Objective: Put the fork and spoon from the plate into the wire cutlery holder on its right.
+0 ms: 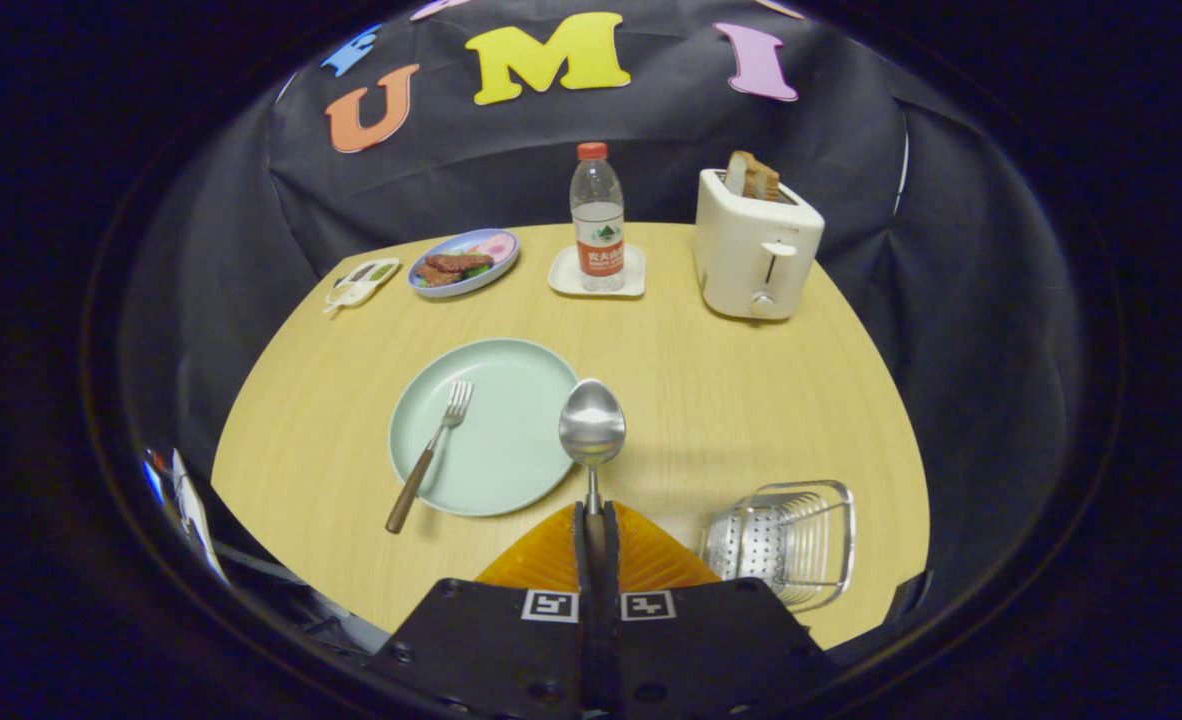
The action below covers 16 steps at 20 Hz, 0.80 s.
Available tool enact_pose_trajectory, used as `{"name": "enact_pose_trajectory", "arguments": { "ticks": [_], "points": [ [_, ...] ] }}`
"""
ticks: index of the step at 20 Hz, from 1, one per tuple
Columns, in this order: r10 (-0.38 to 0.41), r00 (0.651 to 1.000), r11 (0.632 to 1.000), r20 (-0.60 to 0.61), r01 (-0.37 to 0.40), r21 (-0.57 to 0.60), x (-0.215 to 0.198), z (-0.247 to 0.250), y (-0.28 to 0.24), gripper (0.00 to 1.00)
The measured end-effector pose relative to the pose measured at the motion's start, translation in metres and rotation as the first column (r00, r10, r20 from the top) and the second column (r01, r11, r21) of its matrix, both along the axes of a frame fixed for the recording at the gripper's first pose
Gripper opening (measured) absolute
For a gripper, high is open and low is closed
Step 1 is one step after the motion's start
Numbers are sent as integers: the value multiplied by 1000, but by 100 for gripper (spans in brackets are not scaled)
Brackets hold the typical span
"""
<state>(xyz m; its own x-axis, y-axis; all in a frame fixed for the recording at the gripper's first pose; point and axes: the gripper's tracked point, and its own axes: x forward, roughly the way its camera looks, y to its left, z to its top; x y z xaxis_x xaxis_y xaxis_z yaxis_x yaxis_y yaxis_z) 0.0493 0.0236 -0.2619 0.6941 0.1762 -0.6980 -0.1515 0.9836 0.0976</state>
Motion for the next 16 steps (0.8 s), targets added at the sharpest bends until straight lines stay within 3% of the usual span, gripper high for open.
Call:
{"name": "enact_pose_trajectory", "arguments": {
  "ticks": [5, 12, 16],
  "points": [
    [-7, 1000, 999, 19, 7, -36, -32, 11, -60, 1],
    [-79, 988, 997, -135, 75, -37, -65, -2, -104, 1],
    [-131, 951, 991, -279, 135, -6, -67, -2, -111, 1]
  ]
}}
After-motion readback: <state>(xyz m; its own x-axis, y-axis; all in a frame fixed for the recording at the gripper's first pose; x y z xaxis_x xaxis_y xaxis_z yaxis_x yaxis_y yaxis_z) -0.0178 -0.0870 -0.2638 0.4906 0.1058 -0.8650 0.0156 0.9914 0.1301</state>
